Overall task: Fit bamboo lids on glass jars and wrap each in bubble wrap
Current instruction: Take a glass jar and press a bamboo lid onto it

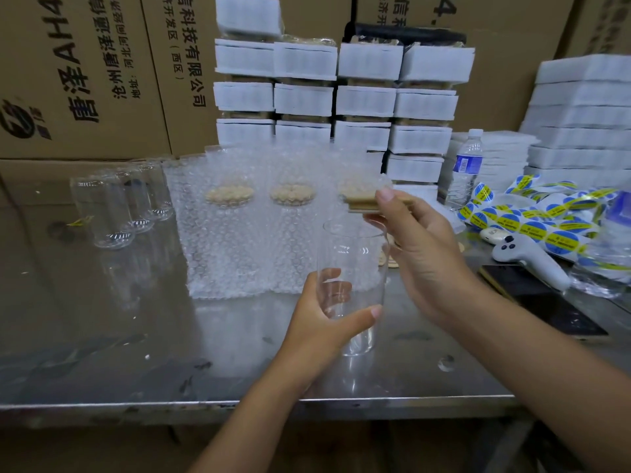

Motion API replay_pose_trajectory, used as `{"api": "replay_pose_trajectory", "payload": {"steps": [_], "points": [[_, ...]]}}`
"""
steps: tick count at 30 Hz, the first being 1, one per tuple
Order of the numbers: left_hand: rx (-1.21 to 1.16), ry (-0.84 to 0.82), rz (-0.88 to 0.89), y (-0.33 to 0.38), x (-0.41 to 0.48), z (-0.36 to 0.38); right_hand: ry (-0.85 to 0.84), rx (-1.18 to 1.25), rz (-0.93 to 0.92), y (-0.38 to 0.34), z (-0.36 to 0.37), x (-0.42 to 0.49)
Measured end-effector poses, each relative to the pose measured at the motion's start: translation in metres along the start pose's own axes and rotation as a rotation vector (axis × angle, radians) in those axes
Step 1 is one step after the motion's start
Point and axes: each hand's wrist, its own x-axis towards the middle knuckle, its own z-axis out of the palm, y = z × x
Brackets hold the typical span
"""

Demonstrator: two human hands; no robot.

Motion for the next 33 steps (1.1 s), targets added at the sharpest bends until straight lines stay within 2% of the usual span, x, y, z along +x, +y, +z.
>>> {"api": "replay_pose_trajectory", "payload": {"steps": [7, 11, 15, 27, 33], "points": [[-0.007, -0.011, -0.006, 0.002, -0.003, 0.001, -0.153, -0.224, -0.132, 0.002, 0.002, -0.014], [-0.004, -0.015, -0.003, 0.002, -0.002, 0.001, -0.142, -0.373, -0.208, 0.007, 0.003, -0.016], [-0.005, -0.011, 0.001, 0.001, 0.0, 0.001, -0.065, -0.357, -0.223, 0.012, 0.004, -0.013], [0.028, -0.012, -0.019, 0.002, -0.001, 0.0, -0.225, -0.416, -0.167, -0.001, 0.011, -0.004], [0.027, -0.015, -0.019, 0.001, -0.001, 0.002, -0.154, -0.418, -0.167, 0.001, 0.01, -0.005]]}}
